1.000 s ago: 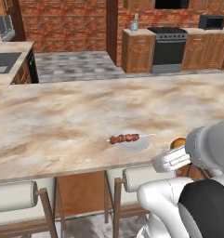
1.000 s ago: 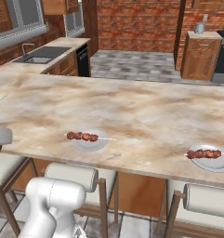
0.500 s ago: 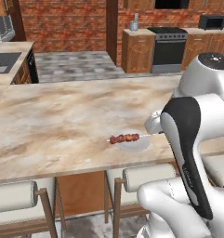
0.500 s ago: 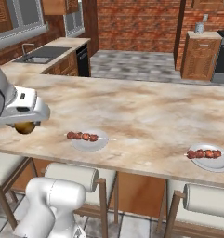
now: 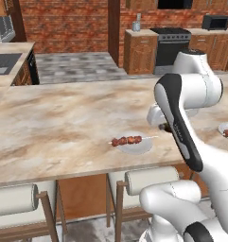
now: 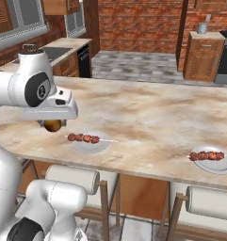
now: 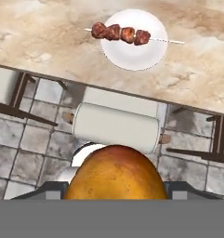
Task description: Pick up the mango and tangerine from the fridge and place one fruit on each plate on the dining counter.
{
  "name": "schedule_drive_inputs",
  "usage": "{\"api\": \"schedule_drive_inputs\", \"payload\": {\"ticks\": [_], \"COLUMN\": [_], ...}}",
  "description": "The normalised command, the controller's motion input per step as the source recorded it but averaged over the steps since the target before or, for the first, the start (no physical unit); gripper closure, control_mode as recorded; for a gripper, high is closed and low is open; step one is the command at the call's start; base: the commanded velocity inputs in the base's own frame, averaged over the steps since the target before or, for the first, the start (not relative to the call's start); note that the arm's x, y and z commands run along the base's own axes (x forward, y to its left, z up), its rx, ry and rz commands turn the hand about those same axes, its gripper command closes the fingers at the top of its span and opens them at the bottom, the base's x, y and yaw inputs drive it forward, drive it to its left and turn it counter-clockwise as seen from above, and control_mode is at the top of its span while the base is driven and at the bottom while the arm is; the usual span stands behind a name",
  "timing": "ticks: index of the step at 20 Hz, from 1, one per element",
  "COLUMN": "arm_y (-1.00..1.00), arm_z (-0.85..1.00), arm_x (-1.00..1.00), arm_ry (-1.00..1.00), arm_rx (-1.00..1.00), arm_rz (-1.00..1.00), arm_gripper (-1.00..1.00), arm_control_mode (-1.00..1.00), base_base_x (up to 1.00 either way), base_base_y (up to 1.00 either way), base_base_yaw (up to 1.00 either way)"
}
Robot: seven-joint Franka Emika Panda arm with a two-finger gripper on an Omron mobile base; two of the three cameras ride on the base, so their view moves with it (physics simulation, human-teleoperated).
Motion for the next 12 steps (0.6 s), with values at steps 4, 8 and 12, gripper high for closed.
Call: {"api": "schedule_drive_inputs", "payload": {"ticks": [4, 8, 12], "arm_y": [-0.31, -0.22, -0.08], "arm_z": [-0.48, -0.54, -0.62], "arm_x": [0.79, 0.72, 0.65], "arm_ry": [0.14, 0.03, 0.0], "arm_rx": [0.0, 0.0, 0.0], "arm_rz": [0.0, 0.0, 0.0], "arm_gripper": [1.0, 1.0, 1.0], "arm_control_mode": [-1.0, -1.0, -1.0], "base_base_x": [0.0, 0.0, 0.0], "base_base_y": [0.0, 0.0, 0.0], "base_base_yaw": [0.0, 0.0, 0.0]}}
